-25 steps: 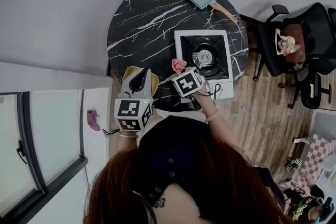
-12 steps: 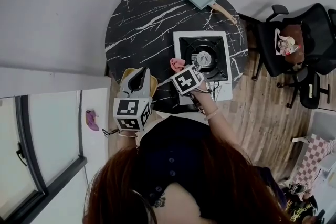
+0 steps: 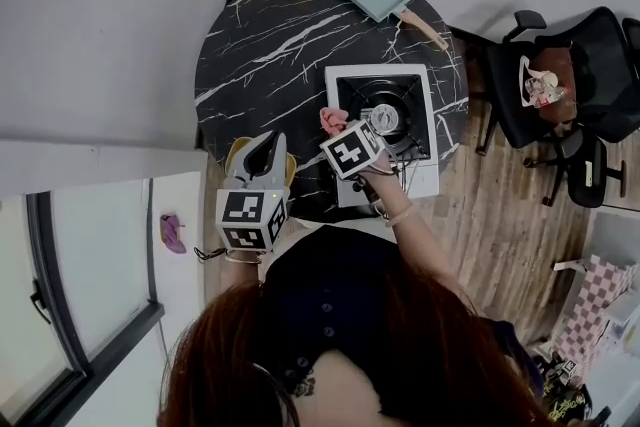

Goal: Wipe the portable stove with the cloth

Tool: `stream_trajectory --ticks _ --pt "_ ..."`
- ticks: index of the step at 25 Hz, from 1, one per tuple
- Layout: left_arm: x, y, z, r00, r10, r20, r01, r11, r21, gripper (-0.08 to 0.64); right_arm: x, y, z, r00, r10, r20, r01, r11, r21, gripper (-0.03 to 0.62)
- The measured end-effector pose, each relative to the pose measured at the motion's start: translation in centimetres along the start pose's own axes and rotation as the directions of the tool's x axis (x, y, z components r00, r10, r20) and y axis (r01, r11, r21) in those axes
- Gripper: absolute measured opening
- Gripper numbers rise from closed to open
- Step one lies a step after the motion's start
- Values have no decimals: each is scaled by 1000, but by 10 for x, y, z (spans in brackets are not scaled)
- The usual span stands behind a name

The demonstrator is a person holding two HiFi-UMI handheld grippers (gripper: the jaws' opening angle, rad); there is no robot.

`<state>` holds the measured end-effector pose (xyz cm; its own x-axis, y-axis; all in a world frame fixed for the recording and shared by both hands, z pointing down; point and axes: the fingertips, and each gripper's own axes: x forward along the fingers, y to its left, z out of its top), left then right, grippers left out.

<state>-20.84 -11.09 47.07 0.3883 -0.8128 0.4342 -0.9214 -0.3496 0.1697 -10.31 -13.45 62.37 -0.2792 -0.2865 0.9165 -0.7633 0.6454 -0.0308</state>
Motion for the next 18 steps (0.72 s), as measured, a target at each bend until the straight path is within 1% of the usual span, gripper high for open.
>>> stream_trajectory --ticks 8,18 --pt "3 6 -5 1000 9 -13 -9 1000 -14 14 6 -7 12 1000 -11 7 11 1000 -14 32" --pt "12 7 -4 1000 0 -19 -1 1000 -16 14 12 -12 22 1000 -8 8 8 1000 -13 32"
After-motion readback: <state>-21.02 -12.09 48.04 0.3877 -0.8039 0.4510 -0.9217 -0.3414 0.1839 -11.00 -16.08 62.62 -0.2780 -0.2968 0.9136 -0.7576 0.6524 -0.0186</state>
